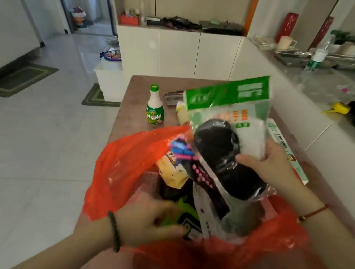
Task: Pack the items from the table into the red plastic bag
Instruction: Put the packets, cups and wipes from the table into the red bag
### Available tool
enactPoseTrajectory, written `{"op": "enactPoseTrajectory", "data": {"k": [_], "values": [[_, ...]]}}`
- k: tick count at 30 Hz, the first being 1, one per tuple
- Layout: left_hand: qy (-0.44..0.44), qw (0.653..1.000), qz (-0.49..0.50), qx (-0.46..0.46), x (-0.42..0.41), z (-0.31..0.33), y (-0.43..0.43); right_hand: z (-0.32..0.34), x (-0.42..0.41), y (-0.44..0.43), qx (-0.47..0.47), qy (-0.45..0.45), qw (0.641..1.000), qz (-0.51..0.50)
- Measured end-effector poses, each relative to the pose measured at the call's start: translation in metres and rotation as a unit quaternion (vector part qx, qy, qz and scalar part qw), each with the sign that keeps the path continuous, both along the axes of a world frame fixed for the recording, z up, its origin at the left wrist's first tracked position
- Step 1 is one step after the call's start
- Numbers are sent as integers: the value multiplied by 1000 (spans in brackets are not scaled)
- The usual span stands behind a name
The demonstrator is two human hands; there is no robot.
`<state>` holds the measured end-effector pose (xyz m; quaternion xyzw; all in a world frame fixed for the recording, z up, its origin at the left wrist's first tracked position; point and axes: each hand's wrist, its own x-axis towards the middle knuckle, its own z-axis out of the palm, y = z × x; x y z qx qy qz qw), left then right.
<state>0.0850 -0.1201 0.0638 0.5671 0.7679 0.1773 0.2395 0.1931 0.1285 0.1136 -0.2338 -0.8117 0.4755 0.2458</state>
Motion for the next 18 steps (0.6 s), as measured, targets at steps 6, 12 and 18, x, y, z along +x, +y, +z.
{"op": "enactPoseTrajectory", "data": {"k": [6,12,18], "values": [[159,970,-108,-147,13,-28,-28,-47,-8,9,118,-319,918,205],[59,990,-113,-55,9,-20,-31,-83,-11,13,105,-388,910,100],[17,994,-100,-30,0,-18,-28,-103,-7,39,53,-345,926,-143]]}}
